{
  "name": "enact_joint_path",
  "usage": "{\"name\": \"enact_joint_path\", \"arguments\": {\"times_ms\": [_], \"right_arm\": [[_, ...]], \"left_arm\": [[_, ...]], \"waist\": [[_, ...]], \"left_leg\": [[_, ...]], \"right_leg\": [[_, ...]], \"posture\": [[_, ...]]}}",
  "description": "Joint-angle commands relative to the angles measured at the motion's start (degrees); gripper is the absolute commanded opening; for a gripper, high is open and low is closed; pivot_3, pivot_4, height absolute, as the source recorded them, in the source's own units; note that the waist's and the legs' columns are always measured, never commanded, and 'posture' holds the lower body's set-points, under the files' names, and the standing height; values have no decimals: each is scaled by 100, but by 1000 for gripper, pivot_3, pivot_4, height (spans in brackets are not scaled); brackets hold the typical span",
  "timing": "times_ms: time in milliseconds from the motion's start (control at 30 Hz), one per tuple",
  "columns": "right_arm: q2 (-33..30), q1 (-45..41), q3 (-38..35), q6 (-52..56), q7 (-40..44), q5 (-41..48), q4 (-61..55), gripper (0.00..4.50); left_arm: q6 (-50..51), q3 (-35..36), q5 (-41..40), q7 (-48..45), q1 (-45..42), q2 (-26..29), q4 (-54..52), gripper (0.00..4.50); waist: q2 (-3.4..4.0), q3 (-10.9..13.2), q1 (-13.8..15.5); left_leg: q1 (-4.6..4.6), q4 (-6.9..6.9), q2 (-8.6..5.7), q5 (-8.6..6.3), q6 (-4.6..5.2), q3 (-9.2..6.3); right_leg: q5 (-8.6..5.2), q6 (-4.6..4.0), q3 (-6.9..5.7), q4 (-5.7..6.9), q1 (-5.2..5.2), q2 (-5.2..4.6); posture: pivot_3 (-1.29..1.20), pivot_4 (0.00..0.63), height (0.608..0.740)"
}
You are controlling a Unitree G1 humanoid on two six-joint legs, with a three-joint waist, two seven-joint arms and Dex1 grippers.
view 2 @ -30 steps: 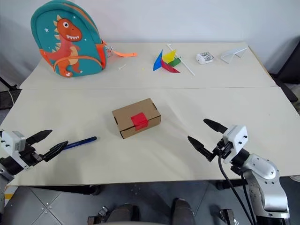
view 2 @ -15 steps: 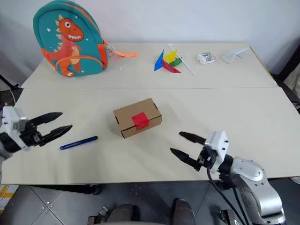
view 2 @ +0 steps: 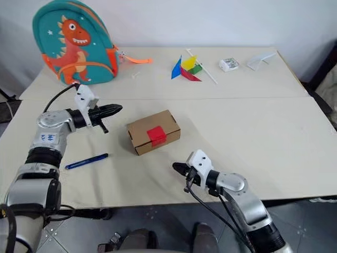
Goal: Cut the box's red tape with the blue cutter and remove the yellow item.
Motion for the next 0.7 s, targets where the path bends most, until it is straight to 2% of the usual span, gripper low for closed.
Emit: {"name": "enact_joint_path", "arguments": {"times_ms": [33, 267, 400, 500, 700], "right_arm": [[129, -248, -54, 123, -210, -118, -69, 0], [163, -630, -295, 518, -486, -237, 44, 0], [71, -821, -378, 620, -421, -266, 166, 0], [-15, -1014, -437, 613, -228, -216, 370, 0], [-97, -1476, -441, 611, 172, -192, 802, 0]], "left_arm": [[-181, -185, 193, -260, -99, -162, 210, 25], [464, -284, -43, -1181, 346, -206, -770, 25], [1166, -271, -271, -1484, 946, -99, -2055, 25], [2136, -346, -571, -1697, 1561, 38, -3381, 25], [3587, -387, -885, -1384, 2498, 279, -5318, 25]], "waist": [[1, 0, -11], [1, 1, -91], [1, 2, -99], [3, 3, -101], [6, 5, -97]], "left_leg": [[0, -1, 1, 0, 0, 0], [-2, -9, 8, -1, -3, -1], [-2, -5, 12, -2, -3, -2], [-1, -2, 13, -3, -5, -2], [2, 4, 18, -5, -6, -5]], "right_leg": [[0, 0, -1, 1, -1, 0], [0, 0, -11, 2, -6, 0], [0, 0, -10, 7, -6, 0], [0, 0, -9, 10, -6, 0], [0, -1, -8, 27, -7, 1]], "posture": [[0, 150, 740], [0, 150, 740], [0, 150, 740], [0, 150, 740], [0, 150, 740]]}}
